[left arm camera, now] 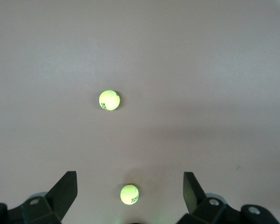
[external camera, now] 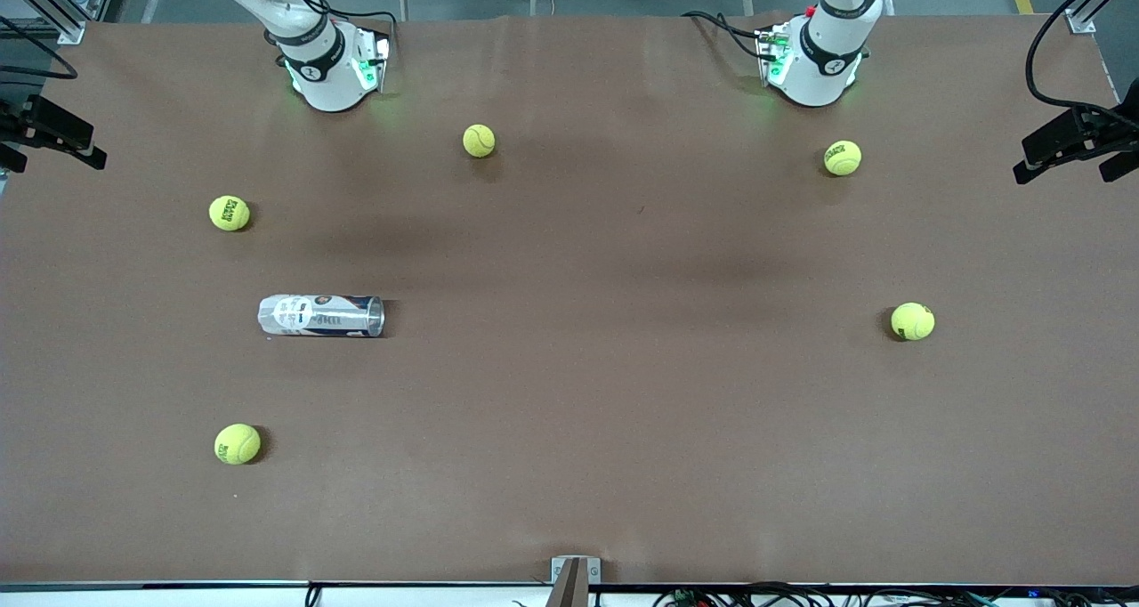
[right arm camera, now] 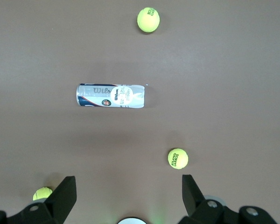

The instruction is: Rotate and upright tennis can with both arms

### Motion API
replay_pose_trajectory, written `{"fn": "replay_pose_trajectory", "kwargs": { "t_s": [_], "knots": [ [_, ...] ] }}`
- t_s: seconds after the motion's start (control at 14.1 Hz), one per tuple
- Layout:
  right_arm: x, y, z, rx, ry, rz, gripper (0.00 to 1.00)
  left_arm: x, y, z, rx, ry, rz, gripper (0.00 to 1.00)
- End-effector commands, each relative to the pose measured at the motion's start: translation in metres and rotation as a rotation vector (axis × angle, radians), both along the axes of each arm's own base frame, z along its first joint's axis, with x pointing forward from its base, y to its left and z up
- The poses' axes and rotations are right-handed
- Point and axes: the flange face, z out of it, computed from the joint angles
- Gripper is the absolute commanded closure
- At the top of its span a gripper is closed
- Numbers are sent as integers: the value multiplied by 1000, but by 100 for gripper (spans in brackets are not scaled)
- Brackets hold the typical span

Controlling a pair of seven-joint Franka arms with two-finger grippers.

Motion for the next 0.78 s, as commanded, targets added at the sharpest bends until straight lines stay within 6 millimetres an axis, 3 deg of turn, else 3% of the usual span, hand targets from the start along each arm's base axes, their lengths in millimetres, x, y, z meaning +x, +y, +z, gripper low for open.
{"fn": "replay_pose_trajectory", "kwargs": {
  "t_s": [0.0, 0.5, 0.71],
  "knots": [
    [-5, 0, 1, 4, 2, 2, 0, -2, 2, 10, 7, -28, -21, 0],
    [-5, -2, 1, 4, 0, 2, 0, 0, 5, 8, 39, -27, -62, 0],
    [-5, -3, 2, 4, -3, 0, 0, -1, -7, 6, 46, -17, -60, 0]
  ]
}}
